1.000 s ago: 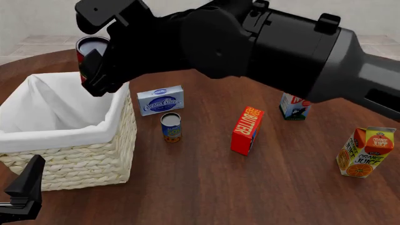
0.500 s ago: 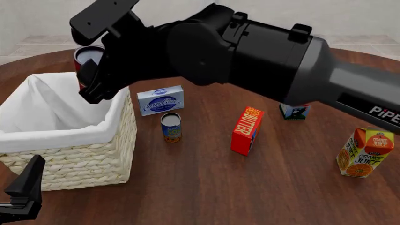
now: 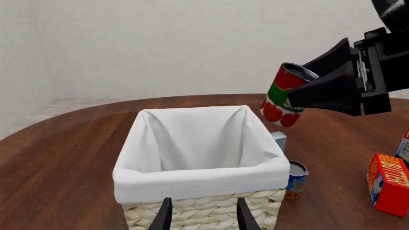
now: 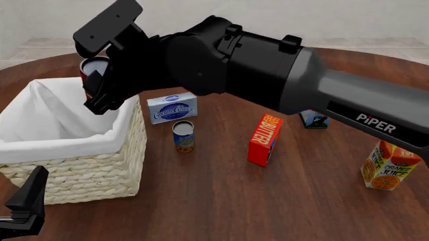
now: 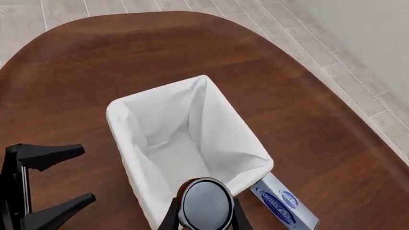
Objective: Pick up the alphabet soup and the tomato sauce, and put them in the basket.
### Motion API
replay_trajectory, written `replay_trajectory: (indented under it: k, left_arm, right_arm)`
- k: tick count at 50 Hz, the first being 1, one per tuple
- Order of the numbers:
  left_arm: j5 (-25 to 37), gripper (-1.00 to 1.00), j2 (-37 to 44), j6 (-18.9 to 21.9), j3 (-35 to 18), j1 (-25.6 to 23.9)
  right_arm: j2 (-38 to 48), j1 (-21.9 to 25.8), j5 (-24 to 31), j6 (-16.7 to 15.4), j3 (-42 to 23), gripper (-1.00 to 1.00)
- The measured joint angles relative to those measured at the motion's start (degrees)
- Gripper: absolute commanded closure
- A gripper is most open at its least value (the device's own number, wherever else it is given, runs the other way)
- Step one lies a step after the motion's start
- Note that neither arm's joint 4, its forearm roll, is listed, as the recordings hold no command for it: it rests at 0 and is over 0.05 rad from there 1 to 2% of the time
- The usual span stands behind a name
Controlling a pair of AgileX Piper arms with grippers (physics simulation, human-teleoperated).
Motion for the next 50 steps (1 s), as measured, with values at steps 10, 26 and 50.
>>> replay_trajectory:
  k: [10,26,50]
  left_arm:
    - [0.0,-1.0,0.0,0.0,0.0,0.0]
    - [0.0,-1.0,0.0,0.0,0.0,0.0]
    - [0.0,-1.0,0.0,0.0,0.0,0.0]
  right_arm:
    - [1.21,0.18,0.23,-0.15,-1.4,1.0]
    - [3.11,0.51,0.63,-0.63,-3.5,1.0]
    - [6.12,1.24,1.94,-1.33,-7.73,1.0]
